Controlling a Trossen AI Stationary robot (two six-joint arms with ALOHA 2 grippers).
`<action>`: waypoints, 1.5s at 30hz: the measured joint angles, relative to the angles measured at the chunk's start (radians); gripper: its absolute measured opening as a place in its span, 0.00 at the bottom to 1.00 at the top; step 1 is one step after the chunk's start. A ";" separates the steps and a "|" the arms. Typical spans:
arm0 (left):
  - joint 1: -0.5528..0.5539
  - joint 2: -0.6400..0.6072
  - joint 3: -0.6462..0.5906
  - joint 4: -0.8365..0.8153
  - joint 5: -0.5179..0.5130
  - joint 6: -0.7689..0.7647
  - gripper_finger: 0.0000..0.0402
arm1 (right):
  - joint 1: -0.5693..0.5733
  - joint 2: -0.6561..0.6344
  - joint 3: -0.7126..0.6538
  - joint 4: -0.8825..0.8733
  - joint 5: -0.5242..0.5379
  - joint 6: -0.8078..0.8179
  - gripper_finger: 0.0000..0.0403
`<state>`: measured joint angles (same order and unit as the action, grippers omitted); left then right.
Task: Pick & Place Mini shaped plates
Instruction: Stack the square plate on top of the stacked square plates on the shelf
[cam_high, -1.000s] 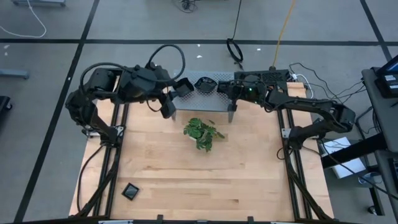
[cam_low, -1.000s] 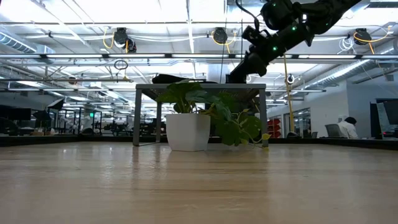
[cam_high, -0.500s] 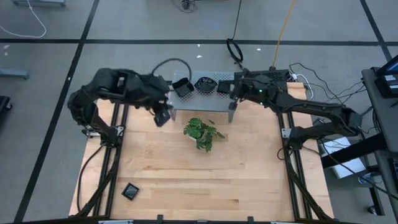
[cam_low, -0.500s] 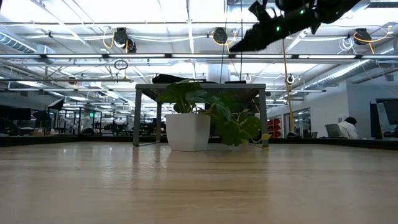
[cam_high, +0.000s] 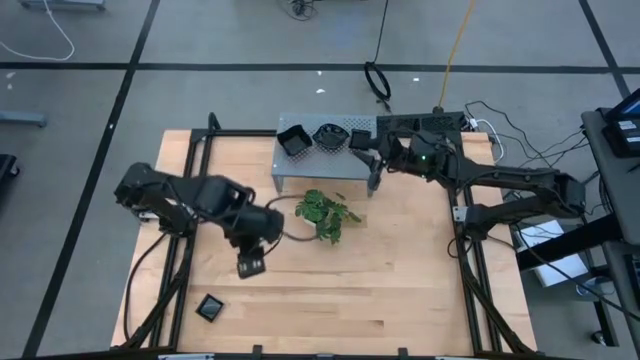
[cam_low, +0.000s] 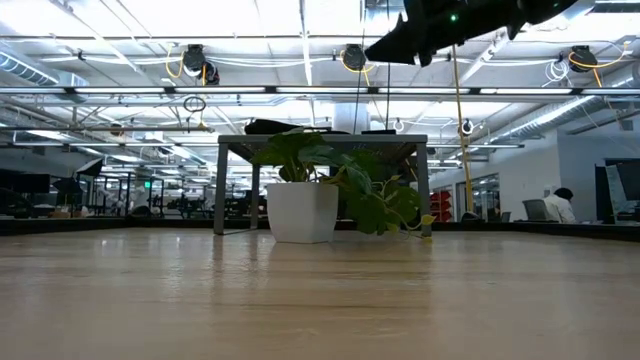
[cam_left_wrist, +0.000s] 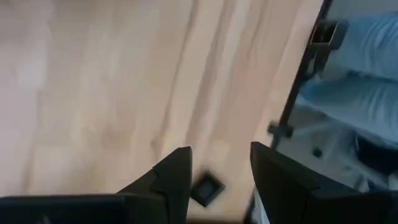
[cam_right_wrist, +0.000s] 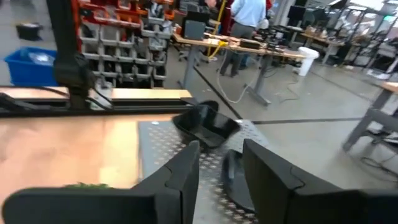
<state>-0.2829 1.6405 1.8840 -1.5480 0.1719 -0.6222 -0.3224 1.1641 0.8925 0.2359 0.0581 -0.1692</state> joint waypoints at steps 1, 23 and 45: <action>-0.014 0.000 -0.016 0.007 0.014 -0.019 0.42 | 0.014 0.000 0.000 -0.001 0.012 0.015 0.27; -0.376 -0.150 -0.311 -0.020 -0.222 -0.940 0.42 | 0.282 0.000 0.000 -0.004 0.177 0.054 0.28; -0.499 -0.141 -1.001 0.793 0.092 -1.374 0.42 | 0.298 0.000 0.000 -0.010 0.174 -0.030 0.28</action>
<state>-0.7822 1.4998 0.8832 -0.7554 0.2638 -1.9967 -0.0242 1.1641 0.8925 0.2264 0.2323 -0.1989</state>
